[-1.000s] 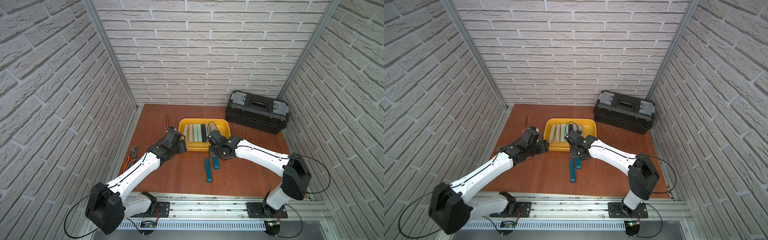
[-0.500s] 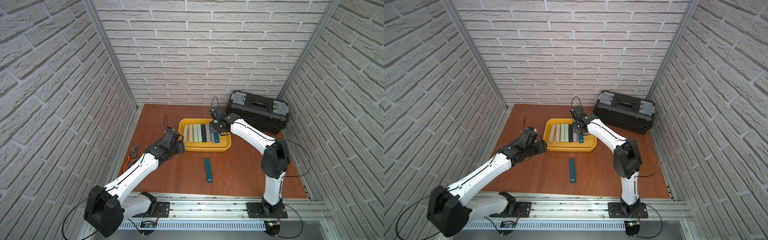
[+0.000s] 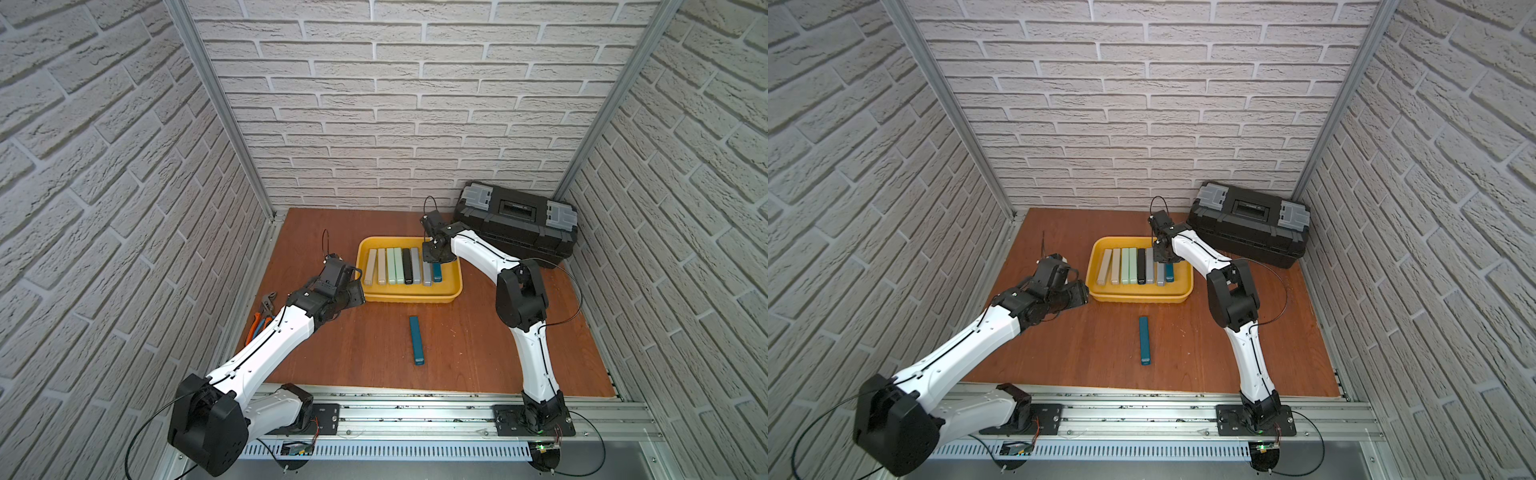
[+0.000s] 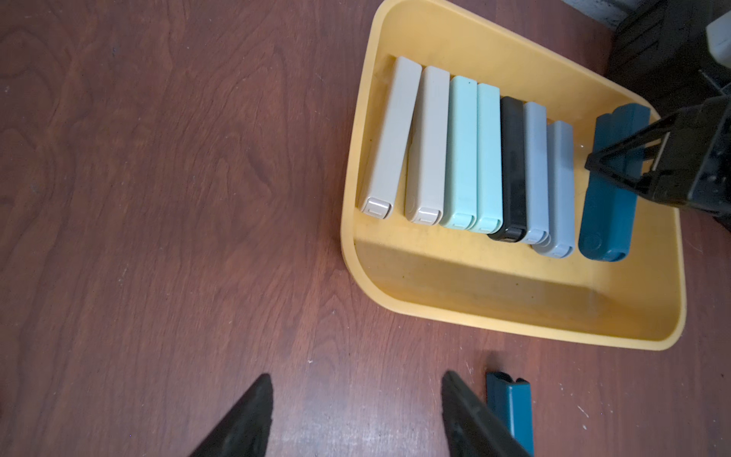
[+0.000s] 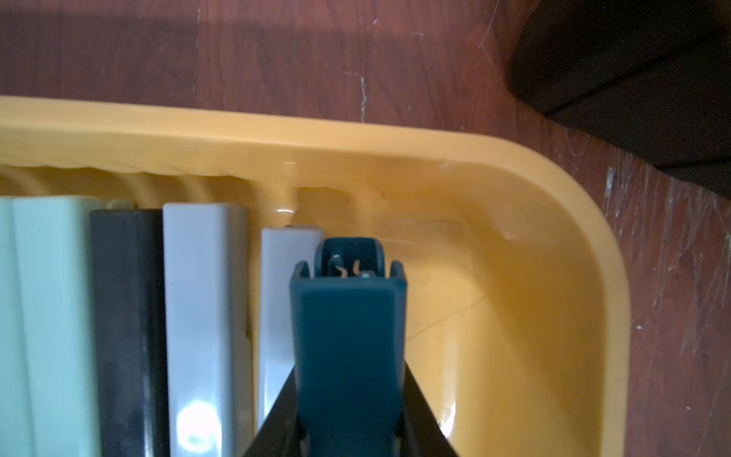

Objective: Put the pruning pliers into the storage box
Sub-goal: Place the pruning pliers in the storage box.

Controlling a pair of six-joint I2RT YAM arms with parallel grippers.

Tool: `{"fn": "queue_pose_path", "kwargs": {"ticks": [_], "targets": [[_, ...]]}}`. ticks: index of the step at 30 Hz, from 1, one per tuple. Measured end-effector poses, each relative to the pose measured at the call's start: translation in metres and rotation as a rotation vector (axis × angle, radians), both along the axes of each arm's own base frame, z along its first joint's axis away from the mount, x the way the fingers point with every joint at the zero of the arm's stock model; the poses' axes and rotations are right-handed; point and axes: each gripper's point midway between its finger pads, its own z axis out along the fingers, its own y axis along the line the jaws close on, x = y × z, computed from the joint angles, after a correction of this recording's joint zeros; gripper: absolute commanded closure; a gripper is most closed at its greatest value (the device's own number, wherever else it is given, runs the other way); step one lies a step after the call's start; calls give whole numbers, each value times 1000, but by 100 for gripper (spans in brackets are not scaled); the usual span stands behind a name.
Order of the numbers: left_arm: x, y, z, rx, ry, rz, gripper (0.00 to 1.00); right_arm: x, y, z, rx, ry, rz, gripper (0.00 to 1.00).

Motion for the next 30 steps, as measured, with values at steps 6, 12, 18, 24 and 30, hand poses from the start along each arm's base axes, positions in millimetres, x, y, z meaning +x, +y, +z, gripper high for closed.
{"fn": "queue_pose_path", "kwargs": {"ticks": [6,12,18,24,30], "targets": [[1,0,-2,-2,8,1,32,2,-6,-12,-15,16,-13,81],[2,-1,-3,-1,11,0,32,8,-16,-22,-18,26,-38,81],[2,-2,-8,0,29,-5,32,12,-21,-35,-21,43,-50,81],[1,-3,-9,0,34,-7,32,18,-19,-33,-8,32,-53,81],[2,-3,-9,-1,33,-7,32,21,-11,-37,31,45,-47,82]]}}
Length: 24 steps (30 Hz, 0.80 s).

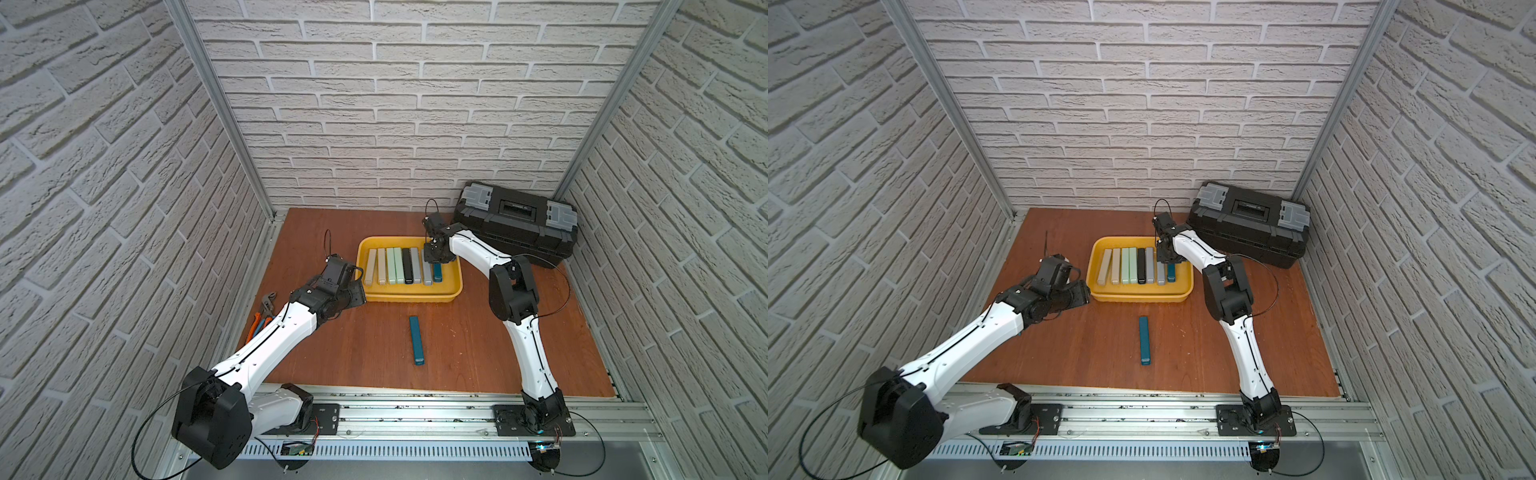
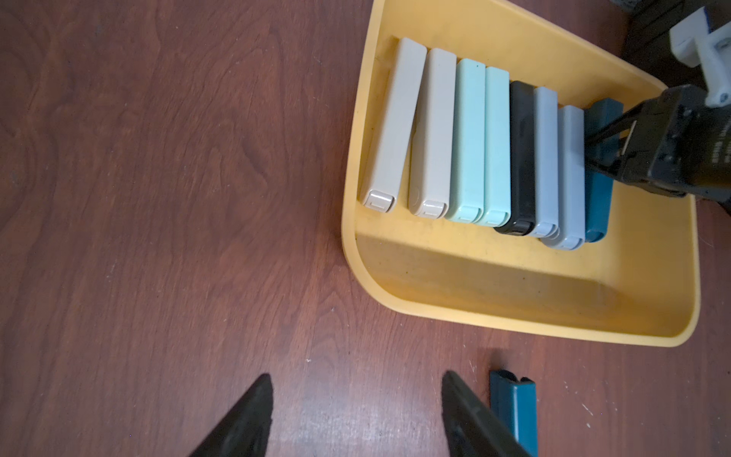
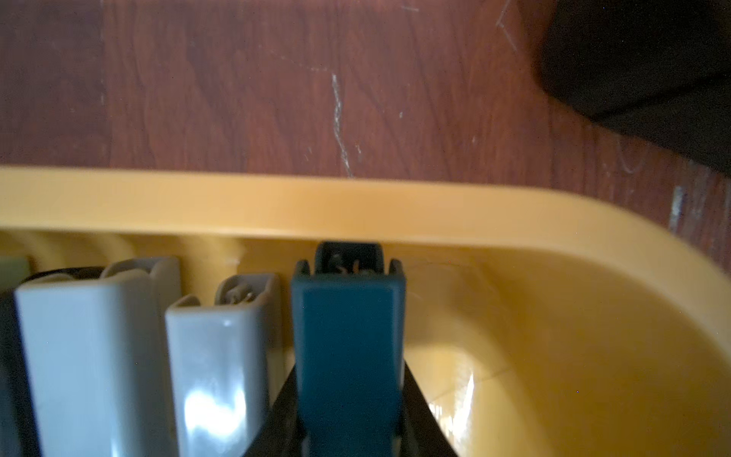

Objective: Put the pruning pliers into the storage box
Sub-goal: Place the pruning pliers in the storage box.

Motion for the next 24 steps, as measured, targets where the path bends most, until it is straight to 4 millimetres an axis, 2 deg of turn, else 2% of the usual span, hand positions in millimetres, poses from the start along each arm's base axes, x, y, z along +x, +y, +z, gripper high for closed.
{"fn": "queue_pose_path", "kwargs": {"ticks": [12,19,24], "targets": [[0,0,0,0,0,1,32,2,14,-5,77,22,-2,81],[0,0,3,-4,-8,2,32,1,14,-5,78,23,-4,72],[0,0,3,-8,-9,4,32,-5,11,-3,73,24,-7,69]]}}
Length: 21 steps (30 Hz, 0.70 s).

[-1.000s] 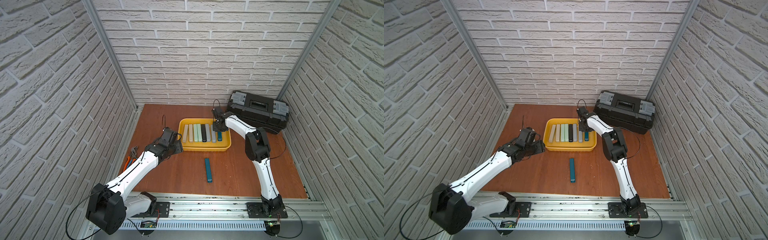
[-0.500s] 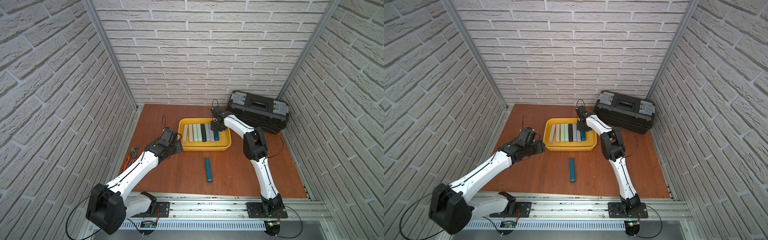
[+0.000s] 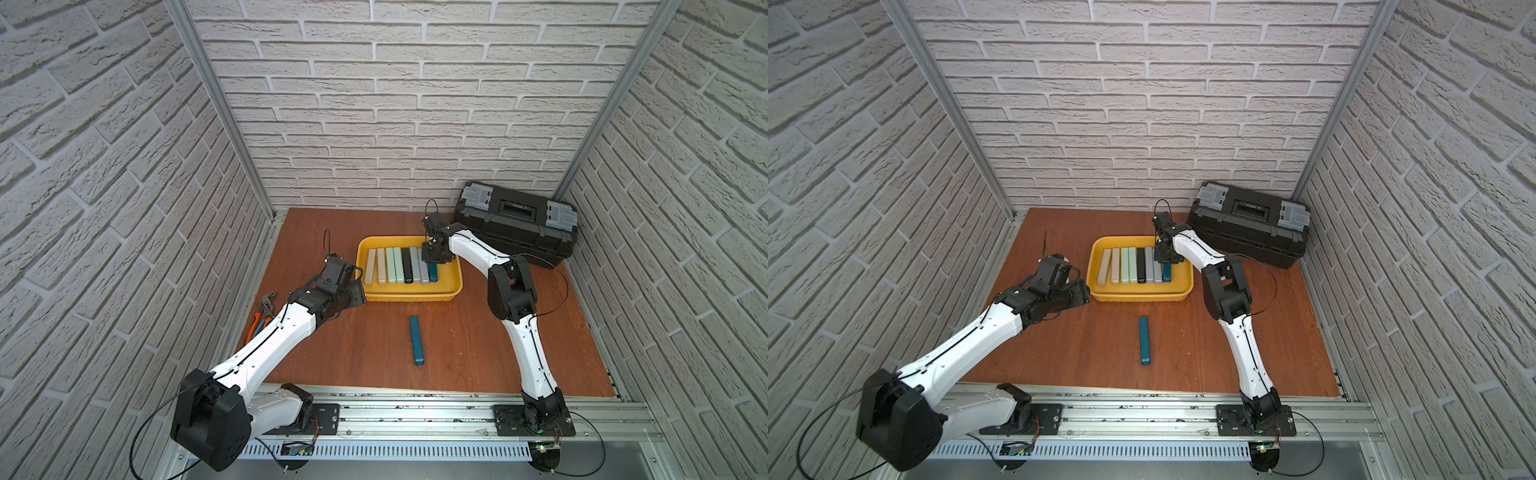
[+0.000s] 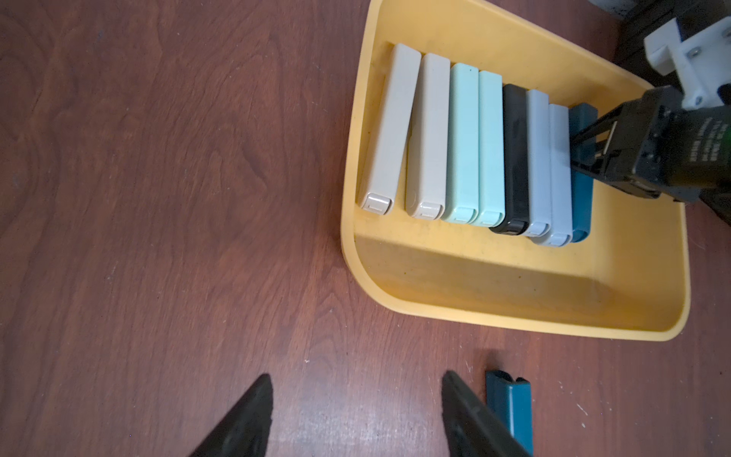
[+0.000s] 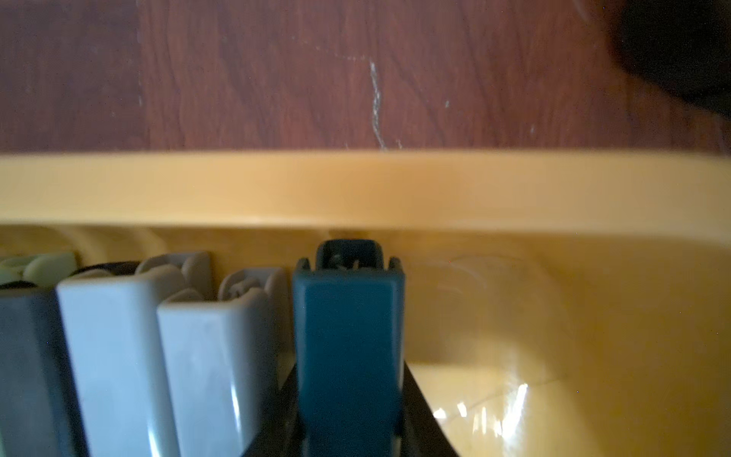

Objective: Put the pruning pliers into the storage box
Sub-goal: Place the pruning pliers in the storage box.

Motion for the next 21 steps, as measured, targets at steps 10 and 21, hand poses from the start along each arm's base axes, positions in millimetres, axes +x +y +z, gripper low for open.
{"fn": "queue_pose_path", "kwargs": {"ticks": [10,21], "targets": [[-1,-2,0,-8,4,-5,32,-8,-2,58,21,-80,15,59],[-1,-3,0,-10,5,-9,32,-41,0,123,32,-171,54,53]]}}
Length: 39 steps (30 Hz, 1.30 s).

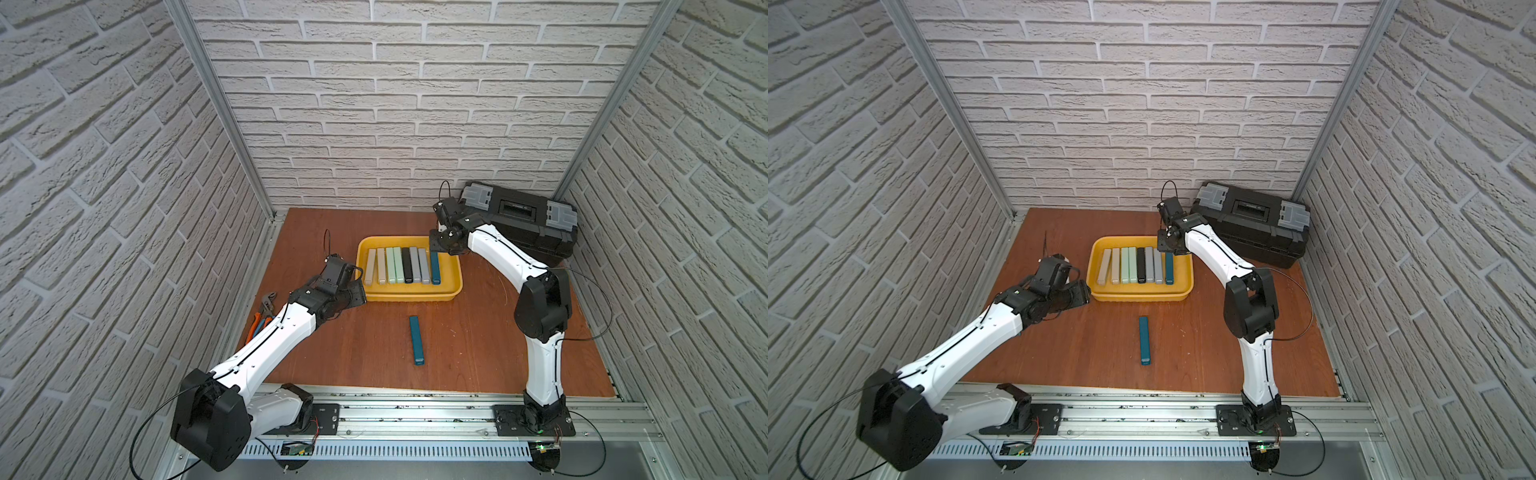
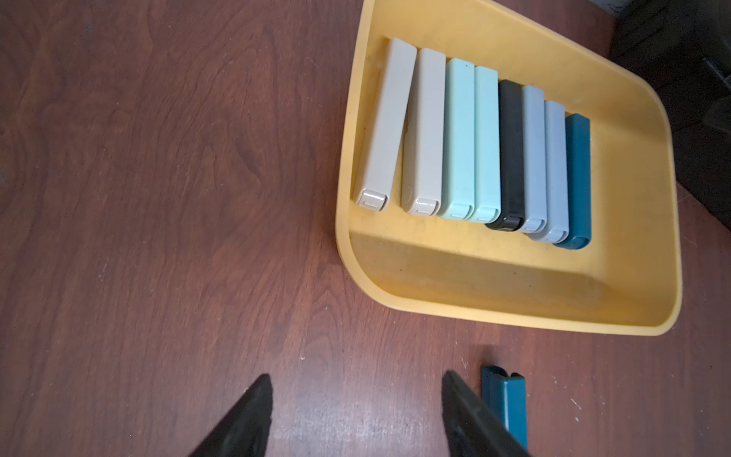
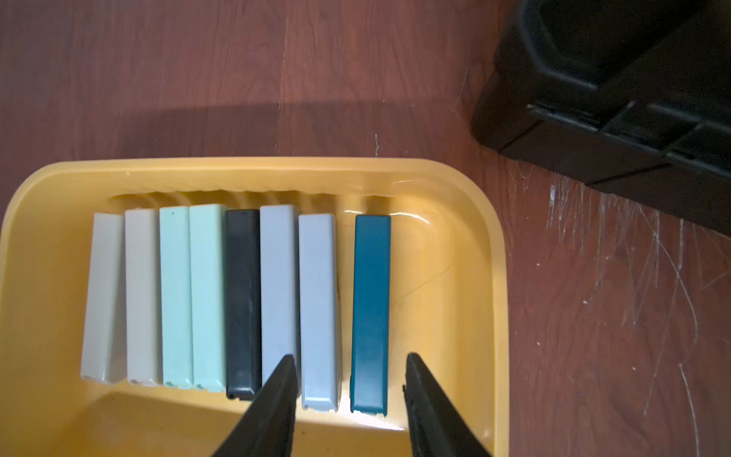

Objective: Put the pruning pliers into the storage box
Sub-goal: Place the pruning pliers in the storage box, then pick up the pruning pliers from the center of the board.

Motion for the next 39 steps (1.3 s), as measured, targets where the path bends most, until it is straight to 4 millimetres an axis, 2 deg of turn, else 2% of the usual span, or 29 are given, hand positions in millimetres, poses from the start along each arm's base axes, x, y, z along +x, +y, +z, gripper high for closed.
{"fn": "queue_pose_path", "kwargs": {"ticks": [5,9,14,17,22,26,30,33,39], "targets": [[0,0,0,3,-2,-4,32,-51,9,28,-19,-30,62,49],[1,0,1,11,-6,-14,32,-101,24,49,-27,-57,138,48],[2,1,5,28,-18,-28,32,-156,34,53,-46,-42,204,47],[3,1,8,31,-28,-31,32,-187,33,39,-50,3,217,47],[2,3,15,27,-49,-27,32,-228,36,-11,-70,128,227,44],[2,4,18,26,-59,-23,32,-254,54,-47,-71,221,245,42],[2,4,17,27,-59,-23,32,-263,83,-71,-41,264,264,42],[1,5,17,28,-58,-23,32,-267,98,-81,-7,283,265,42],[0,5,19,25,-63,-23,32,-265,104,-100,-17,311,243,42]]}}
